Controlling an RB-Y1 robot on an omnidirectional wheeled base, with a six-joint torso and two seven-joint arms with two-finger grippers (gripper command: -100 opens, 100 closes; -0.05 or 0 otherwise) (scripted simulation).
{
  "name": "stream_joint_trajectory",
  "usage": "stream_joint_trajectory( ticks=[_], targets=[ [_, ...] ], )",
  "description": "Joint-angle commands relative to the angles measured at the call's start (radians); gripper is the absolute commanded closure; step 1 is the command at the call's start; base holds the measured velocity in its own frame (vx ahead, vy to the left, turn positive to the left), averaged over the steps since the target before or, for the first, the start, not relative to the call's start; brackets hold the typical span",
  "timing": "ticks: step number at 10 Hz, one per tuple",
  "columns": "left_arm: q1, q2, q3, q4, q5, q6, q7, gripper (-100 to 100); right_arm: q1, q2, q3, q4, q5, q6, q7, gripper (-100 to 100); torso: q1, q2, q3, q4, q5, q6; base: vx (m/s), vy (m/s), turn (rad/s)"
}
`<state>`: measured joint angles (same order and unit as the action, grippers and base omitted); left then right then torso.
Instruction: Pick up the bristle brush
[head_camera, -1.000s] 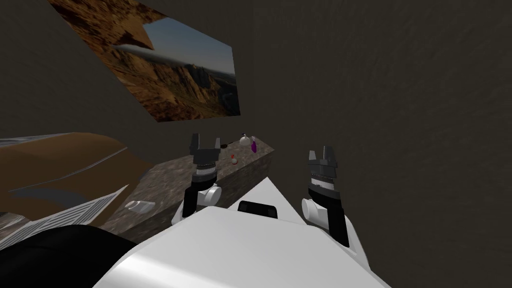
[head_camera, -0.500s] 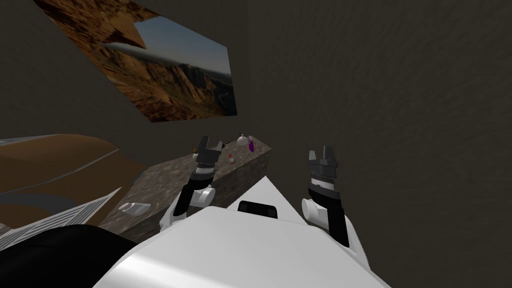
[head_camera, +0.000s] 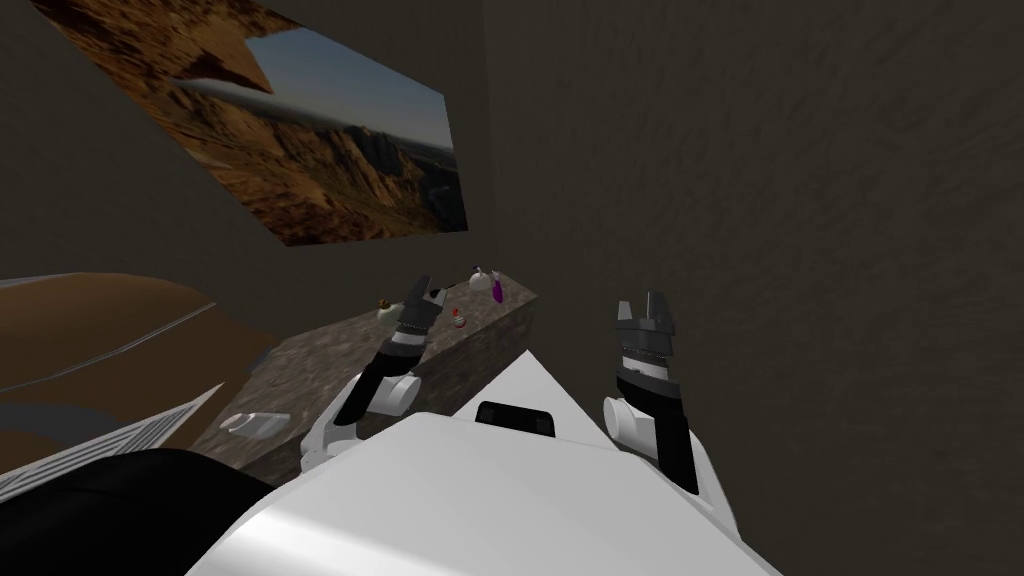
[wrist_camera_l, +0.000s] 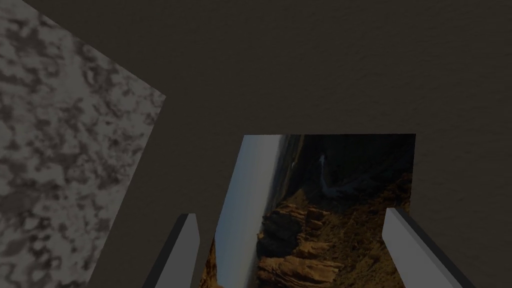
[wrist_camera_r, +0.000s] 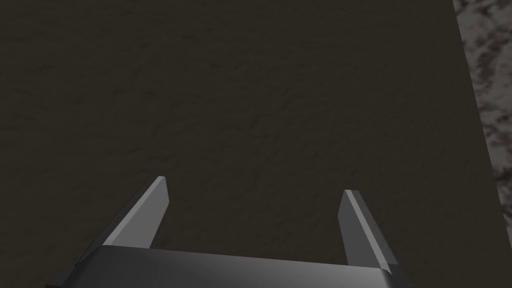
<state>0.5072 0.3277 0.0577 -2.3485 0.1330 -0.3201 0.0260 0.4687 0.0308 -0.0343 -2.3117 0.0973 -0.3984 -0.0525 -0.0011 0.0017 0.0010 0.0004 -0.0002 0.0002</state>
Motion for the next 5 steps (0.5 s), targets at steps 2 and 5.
stream_joint_trajectory(
  ticks=[2,5],
  targets=[
    [-0.002,0.064,0.035,0.016,0.015,0.075,-0.017,-100,0.0,0.0,0.0,0.0,0.0,0.0,0.0,0,0.0,0.0,0.0,0.0,0.0,0.0,-0.02,-0.019,-0.08],
    [0.0,0.106,0.055,0.026,0.025,0.151,-0.029,-100,0.0,0.0,0.0,0.0,0.0,0.0,0.0,0,0.001,0.0,0.0,0.0,0.0,0.0,-0.022,-0.011,-0.072]
  ],
)
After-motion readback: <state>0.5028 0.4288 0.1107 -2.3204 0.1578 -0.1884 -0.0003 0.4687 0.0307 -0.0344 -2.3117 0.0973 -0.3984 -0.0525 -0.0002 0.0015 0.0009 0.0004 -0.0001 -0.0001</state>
